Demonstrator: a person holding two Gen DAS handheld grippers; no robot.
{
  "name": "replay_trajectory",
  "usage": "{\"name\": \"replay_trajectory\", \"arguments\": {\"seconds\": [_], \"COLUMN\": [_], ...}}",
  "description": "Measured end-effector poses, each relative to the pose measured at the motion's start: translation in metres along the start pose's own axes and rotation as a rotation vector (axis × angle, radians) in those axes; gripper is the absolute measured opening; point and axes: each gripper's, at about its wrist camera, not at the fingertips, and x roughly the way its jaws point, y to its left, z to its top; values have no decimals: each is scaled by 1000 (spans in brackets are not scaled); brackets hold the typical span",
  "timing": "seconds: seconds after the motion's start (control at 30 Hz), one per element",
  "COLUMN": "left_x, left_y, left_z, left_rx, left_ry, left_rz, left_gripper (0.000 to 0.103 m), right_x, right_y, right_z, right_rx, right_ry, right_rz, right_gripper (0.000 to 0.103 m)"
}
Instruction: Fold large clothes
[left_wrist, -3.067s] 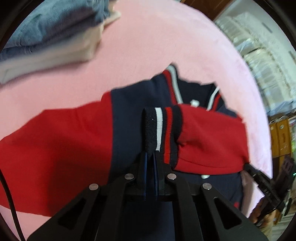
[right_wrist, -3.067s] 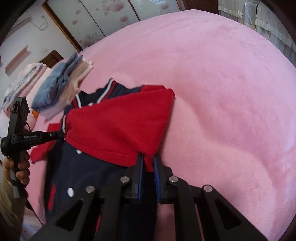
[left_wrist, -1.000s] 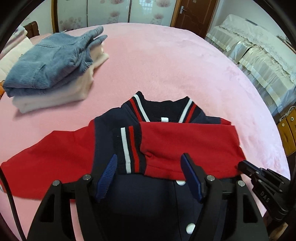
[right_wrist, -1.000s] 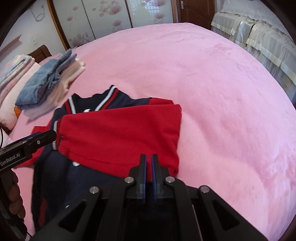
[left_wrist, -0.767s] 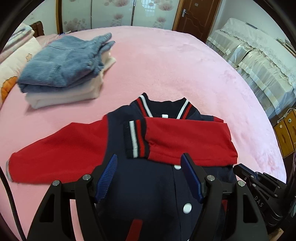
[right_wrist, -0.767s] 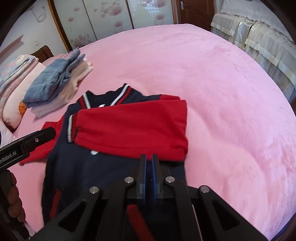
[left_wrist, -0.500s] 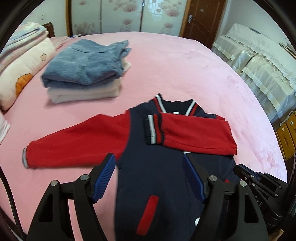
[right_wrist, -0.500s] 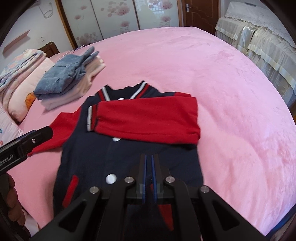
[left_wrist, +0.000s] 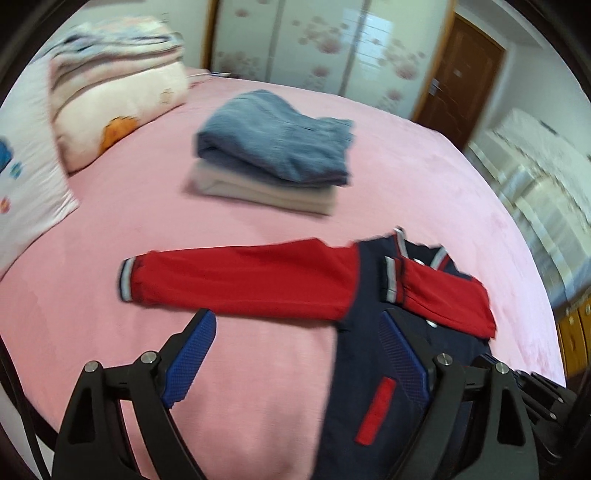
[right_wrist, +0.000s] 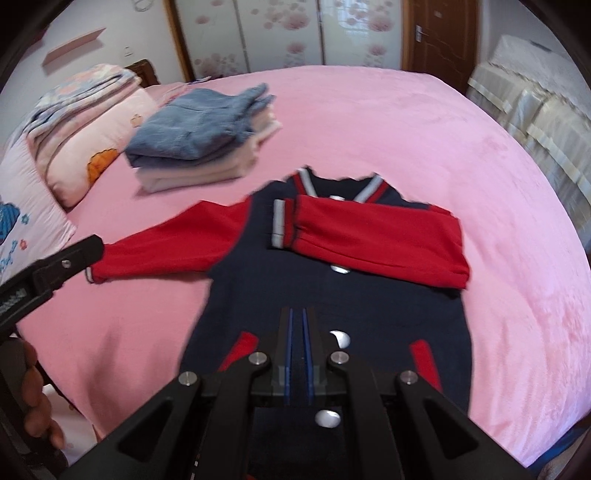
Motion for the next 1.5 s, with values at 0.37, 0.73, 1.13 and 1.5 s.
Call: {"name": "replay_trajectory", "arguments": {"seconds": [0.37, 0.73, 1.13, 1.5], "left_x": [44, 108, 142, 91], "left_y": [110, 170, 185, 59], "left_z": [-12, -45, -24, 47], "left_rx": [-309, -692, -778, -268], "left_ry": [67, 51, 11, -185], "left_rz": [-159, -423, -309, -164], "left_gripper": [88, 83, 31, 4], "right_x": [26, 74, 104, 92], "right_y": [87, 99, 59, 8], "right_z": [22, 21, 23, 7], "right_rx": [-94, -67, 15, 75], "right_ry": [-42, 38, 58, 28], "right_rz": [95, 159, 166, 176], "right_gripper": [5, 5, 5, 5]}}
